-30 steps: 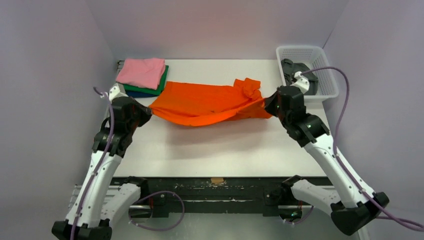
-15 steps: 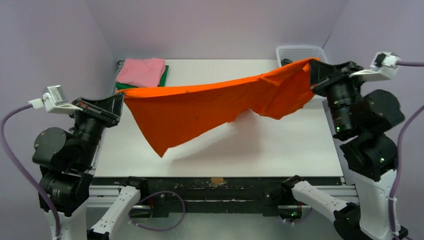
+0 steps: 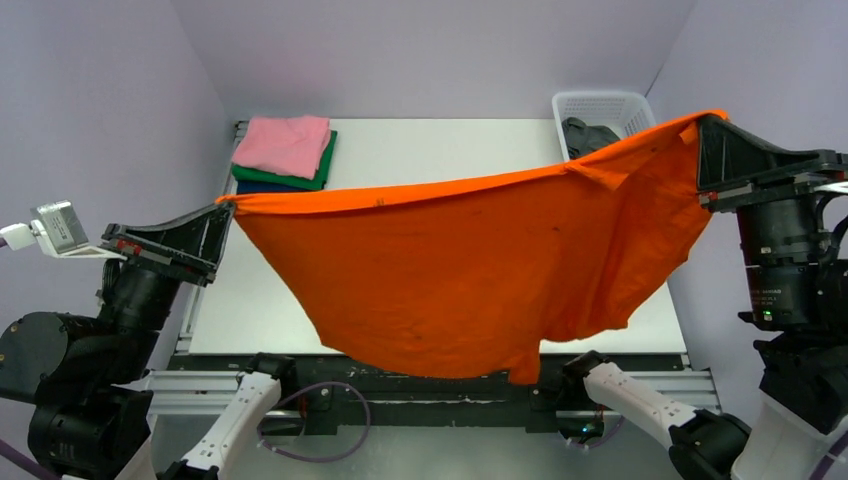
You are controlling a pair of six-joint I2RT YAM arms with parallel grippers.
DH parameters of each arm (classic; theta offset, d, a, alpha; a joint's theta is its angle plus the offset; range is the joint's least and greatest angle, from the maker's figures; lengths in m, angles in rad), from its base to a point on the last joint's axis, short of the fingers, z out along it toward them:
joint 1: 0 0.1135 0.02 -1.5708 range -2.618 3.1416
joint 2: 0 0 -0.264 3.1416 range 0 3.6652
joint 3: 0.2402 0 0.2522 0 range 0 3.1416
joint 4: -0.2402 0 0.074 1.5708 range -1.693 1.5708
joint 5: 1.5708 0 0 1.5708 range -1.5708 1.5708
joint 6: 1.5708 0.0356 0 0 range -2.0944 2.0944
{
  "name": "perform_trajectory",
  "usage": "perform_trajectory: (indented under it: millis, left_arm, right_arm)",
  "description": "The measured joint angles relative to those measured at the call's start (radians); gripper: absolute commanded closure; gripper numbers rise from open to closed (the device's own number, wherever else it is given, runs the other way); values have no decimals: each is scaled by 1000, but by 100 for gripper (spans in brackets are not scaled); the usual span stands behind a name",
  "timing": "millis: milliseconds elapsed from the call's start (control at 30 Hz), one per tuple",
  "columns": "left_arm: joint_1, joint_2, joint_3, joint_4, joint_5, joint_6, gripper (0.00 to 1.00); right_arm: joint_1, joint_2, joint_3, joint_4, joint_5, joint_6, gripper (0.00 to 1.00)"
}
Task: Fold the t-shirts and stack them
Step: Flatten out the tshirt
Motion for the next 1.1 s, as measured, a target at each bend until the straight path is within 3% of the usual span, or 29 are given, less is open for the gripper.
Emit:
perform_trajectory:
  millis: [167,367,567,667,867,1100]
  left_arm:
    - [0,3,-30,0,2,0,100]
    - [0,86,-171,24,-72,-2,100]
    - [0,423,-290,97,-261,-8,100]
    - [2,670,-283,143,-330,-4,100]
    - [6,1101,-122,151,-376,19,100]
    - [25,1494,265,126,-353,53,100]
  right_arm:
    - [0,-5,-84,33,40,-21,100]
    - [0,52,-298,119,203,-29,100]
    - [-11,224,-514,252,362,-26,100]
    - [-62,365,-596,296,330,3,100]
    - [-229,654,-624,380,116,83,100]
    - [-280,1004,-484,465,-42,106,100]
